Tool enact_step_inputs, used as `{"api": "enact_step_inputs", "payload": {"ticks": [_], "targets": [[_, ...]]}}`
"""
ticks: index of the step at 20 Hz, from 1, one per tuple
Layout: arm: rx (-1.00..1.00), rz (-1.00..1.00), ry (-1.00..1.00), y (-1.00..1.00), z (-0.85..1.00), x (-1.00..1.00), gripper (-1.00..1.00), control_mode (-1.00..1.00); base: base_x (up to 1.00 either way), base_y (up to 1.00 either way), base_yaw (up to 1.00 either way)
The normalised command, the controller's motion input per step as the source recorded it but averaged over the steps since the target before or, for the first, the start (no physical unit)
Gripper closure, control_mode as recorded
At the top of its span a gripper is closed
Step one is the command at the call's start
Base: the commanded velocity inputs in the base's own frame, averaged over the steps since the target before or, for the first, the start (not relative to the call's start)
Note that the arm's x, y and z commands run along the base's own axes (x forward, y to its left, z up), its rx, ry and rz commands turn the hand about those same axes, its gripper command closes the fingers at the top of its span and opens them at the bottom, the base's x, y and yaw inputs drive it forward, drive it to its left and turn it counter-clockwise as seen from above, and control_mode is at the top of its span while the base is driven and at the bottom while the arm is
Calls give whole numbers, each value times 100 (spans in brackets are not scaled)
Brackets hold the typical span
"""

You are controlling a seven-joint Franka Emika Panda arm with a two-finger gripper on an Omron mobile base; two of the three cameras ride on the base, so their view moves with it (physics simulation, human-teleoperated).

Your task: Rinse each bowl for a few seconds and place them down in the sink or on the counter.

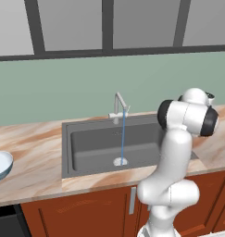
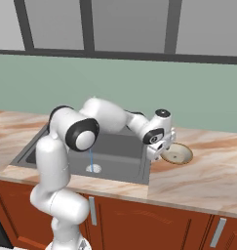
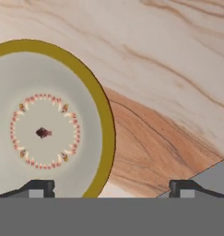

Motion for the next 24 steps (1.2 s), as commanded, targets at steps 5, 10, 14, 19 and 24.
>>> {"api": "enact_step_inputs", "payload": {"ticks": [5,10,14,19,24], "targets": [[-1,8,0,29,21,-27,-100,-100,0,0,0],[0,7,0,28,23,-26,-100,-100,0,0,0],[0,7,0,25,27,-26,-100,-100,0,0,0],[0,7,0,26,29,-22,-100,-100,0,0,0],[-1,7,0,33,25,-21,-100,-100,0,0,0]]}}
